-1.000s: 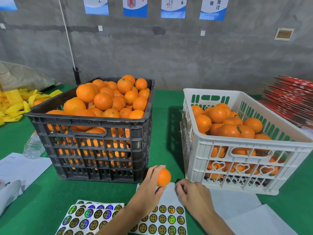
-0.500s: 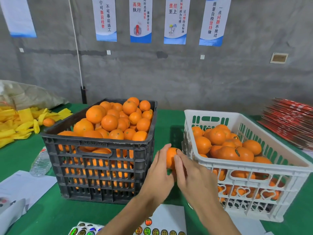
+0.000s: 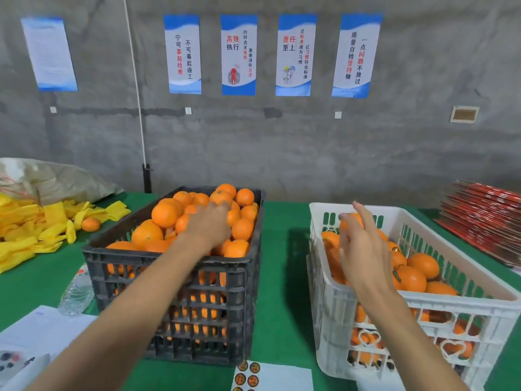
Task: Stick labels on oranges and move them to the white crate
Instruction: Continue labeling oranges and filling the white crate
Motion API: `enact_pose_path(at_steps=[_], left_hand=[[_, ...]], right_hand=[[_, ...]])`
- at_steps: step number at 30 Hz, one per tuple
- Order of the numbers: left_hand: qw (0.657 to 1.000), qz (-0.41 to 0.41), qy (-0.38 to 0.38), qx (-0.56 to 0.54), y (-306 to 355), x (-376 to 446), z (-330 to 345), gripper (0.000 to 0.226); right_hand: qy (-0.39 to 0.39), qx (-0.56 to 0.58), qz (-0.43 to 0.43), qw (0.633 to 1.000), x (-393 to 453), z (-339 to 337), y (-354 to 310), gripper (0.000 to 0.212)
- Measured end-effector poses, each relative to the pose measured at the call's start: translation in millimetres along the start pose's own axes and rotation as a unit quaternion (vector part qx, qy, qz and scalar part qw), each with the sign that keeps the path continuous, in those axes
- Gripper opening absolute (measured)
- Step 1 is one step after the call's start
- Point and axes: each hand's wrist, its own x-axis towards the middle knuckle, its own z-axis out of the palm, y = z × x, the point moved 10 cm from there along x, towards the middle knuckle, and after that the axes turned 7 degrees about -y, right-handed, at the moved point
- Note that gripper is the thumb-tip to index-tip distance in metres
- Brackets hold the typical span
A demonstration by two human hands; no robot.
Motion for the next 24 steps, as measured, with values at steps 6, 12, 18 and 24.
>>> enact_pose_path(at_steps=[6,12,18,24], left_hand=[[0.981,-0.116,-0.093,0.125,-60.1,26.7,19.9,0.04],[0.998,-0.055,0.013,0.041,-45.6,18.1,-9.7,0.034],[0.853,0.138,0.243,-0.441,10.2,-85.0,-52.7,0.051],[0.8,0.261,0.173,-0.512,71.9,-166.6,28.5,0.048]], right_hand=[[0.004,0.007,-0.14,0.99,-31.3,17.1,-50.3,0.013],[-0.072,0.055,-0.165,0.982,-52.2,54.4,-76.3,0.018],[-0.138,0.14,-0.116,0.974,-74.8,76.7,-63.4,0.018],[-0.249,0.11,-0.065,0.96,-129.6,119.5,-25.1,0.028]])
